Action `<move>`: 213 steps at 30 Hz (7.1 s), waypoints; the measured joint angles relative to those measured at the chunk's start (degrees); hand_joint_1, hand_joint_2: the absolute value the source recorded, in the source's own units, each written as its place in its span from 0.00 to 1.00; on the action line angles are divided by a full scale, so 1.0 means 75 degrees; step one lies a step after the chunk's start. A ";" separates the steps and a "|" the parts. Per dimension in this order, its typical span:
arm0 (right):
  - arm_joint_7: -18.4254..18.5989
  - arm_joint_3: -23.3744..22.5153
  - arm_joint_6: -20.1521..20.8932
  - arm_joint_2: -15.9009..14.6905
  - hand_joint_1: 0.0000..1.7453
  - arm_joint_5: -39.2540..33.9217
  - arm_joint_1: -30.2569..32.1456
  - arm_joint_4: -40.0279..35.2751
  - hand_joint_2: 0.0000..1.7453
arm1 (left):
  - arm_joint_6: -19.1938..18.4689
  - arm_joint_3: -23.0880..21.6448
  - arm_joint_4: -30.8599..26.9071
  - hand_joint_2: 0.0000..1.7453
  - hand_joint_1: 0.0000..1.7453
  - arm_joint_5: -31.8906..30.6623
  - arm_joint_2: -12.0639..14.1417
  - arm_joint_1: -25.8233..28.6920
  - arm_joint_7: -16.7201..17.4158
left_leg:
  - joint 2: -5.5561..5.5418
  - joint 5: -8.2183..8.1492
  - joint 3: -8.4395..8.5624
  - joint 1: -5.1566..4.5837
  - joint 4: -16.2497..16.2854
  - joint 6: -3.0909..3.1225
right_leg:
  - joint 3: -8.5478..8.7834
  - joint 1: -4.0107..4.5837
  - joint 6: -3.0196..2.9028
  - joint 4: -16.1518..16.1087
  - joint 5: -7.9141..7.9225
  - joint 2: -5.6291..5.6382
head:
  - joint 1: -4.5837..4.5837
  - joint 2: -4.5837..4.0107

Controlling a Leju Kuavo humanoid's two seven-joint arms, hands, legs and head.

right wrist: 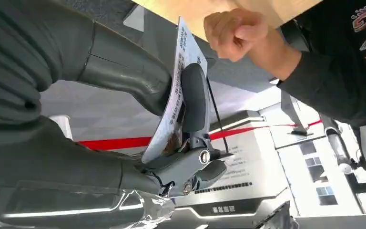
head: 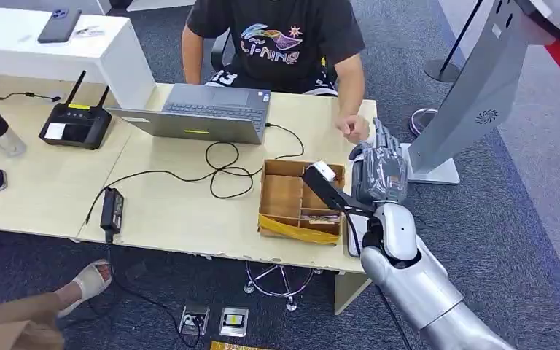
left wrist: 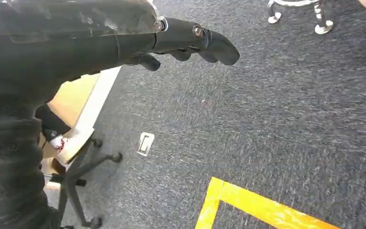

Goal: Pass the card to the sensor for recognition and then transmit it.

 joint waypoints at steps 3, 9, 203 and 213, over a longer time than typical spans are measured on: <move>-0.0032 0.0000 -0.0006 -0.0067 0.96 -0.0012 0.0125 0.0009 1.00 | 0.0000 0.0000 0.0000 1.00 0.00 0.0000 0.0009 -0.0001 0.0000 | 0.0000 0.0000 0.0000 0.0000 0.0000 0.0000 | 0.0000 0.0000 0.0000 0.0000 0.0000 0.0000 | 0.0000 0.0000; -0.0125 0.0009 -0.0058 -0.0219 0.94 -0.0233 0.0418 0.0012 1.00 | 0.0000 0.0000 0.0000 1.00 0.00 0.0047 0.0015 -0.0001 -0.0070 | 0.0000 0.0000 -0.0001 0.0000 0.0000 0.0000 | 0.0000 0.0000 0.0000 0.0000 0.0000 0.0001 | 0.0000 0.0000; 0.0580 0.0699 0.1640 -0.0843 0.00 0.3153 -0.0786 -0.2440 1.00 | 0.0000 -0.0017 -0.0277 1.00 0.00 0.0551 -0.0029 0.0020 -0.0277 | 0.0024 0.0003 -0.0007 0.0006 0.0007 -0.0005 | -0.0015 0.0006 0.0002 -0.0005 0.0020 0.0022 | 0.0000 0.0000; 0.0979 -0.0685 0.0457 -0.1892 0.00 0.1634 0.0874 -0.3821 1.00 | 0.0000 -0.0023 -0.0321 1.00 0.00 0.0775 -0.0018 0.0040 -0.0469 | 0.0025 -0.0003 -0.0007 0.0007 0.0007 -0.0006 | -0.0016 0.0006 0.0002 -0.0007 0.0019 0.0022 | 0.0000 0.0000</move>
